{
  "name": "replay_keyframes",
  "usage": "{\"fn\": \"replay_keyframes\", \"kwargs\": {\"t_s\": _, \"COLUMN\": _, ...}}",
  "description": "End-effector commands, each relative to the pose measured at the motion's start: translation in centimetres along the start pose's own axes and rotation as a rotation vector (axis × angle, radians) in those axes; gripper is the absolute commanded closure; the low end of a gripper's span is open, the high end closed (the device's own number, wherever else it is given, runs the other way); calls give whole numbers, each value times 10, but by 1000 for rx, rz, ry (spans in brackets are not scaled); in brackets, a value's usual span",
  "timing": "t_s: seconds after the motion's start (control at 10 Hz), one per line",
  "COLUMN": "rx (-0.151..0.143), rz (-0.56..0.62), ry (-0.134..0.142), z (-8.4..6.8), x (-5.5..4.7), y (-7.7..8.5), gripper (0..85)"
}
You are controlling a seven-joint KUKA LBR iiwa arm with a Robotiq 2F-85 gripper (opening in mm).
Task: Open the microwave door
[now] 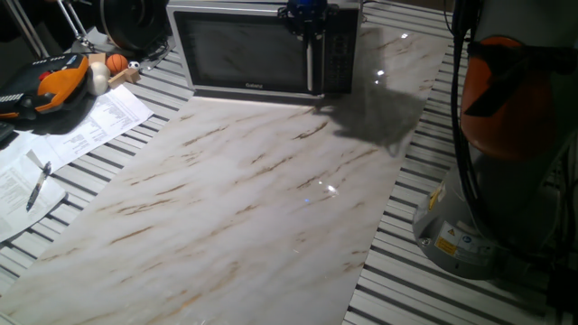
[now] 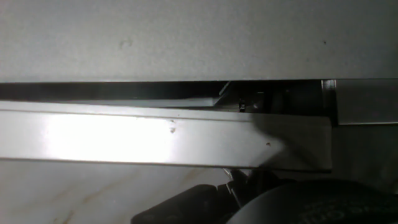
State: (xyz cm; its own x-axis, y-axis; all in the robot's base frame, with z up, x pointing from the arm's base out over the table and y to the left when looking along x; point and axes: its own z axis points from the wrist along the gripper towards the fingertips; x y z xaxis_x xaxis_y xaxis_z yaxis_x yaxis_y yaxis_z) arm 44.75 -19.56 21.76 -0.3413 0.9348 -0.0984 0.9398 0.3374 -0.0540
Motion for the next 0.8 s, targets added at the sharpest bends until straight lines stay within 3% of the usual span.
{"fn": "replay_keyframes", "kwargs": {"t_s": 0.0, "rx": 0, "rz": 20, "ry": 10, "z": -3, "x": 4, "y": 3, "gripper": 680}}
{"fn": "replay_keyframes", "kwargs": {"t_s": 0.1, "rx": 7, "rz": 43, "ry": 39, "z": -5, "x": 9, "y": 6, "gripper": 680}}
{"fn": "replay_keyframes", "kwargs": {"t_s": 0.2, "rx": 10, "rz": 57, "ry": 46, "z": -7, "x": 12, "y": 7, "gripper": 510}}
{"fn": "replay_keyframes", "kwargs": {"t_s": 0.3, "rx": 2, "rz": 75, "ry": 51, "z": -7, "x": 13, "y": 7, "gripper": 510}}
{"fn": "replay_keyframes", "kwargs": {"t_s": 0.4, "rx": -5, "rz": 86, "ry": 54, "z": -6, "x": 14, "y": 8, "gripper": 340}}
{"fn": "replay_keyframes", "kwargs": {"t_s": 0.7, "rx": -19, "rz": 138, "ry": 67, "z": -10, "x": 24, "y": 14, "gripper": 340}}
